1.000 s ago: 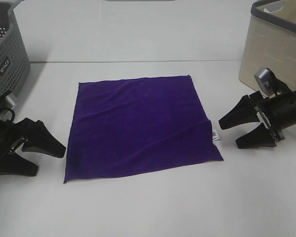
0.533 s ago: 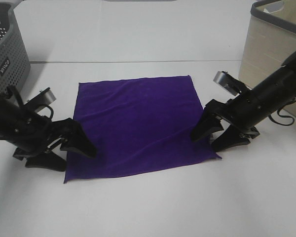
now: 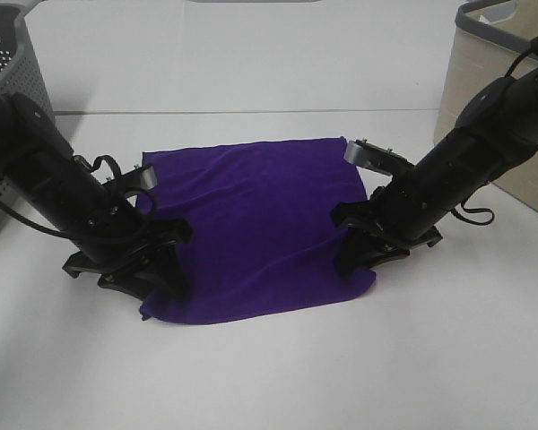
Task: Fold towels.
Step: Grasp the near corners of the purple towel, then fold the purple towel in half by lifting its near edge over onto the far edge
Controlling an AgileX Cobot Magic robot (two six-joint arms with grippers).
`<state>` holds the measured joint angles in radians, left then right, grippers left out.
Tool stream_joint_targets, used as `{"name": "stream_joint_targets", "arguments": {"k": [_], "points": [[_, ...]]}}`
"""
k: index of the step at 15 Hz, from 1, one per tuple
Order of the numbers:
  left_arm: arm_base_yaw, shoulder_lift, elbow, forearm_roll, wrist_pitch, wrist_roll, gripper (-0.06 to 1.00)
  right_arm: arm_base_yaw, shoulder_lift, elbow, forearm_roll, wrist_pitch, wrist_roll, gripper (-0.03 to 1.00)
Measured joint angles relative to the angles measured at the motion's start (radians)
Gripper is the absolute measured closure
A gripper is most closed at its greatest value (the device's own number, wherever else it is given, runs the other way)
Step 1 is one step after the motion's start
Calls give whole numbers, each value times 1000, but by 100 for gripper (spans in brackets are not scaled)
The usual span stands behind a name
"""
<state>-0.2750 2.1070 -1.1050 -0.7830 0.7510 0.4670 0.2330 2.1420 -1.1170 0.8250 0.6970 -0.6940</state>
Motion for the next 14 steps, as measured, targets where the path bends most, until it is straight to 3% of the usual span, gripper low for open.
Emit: {"name": "stream_joint_targets", "arguments": {"k": [2,3,14], "points": [[0,10,-3,12,-1,2,91,0,4,1,-1,-5,1,94],[0,11,-3,12,-2,4,94,1,4,1,-2,-5,1,94],[-3,11,-7,34,8,20,94,1,4,1,-2,5,27,94]]}}
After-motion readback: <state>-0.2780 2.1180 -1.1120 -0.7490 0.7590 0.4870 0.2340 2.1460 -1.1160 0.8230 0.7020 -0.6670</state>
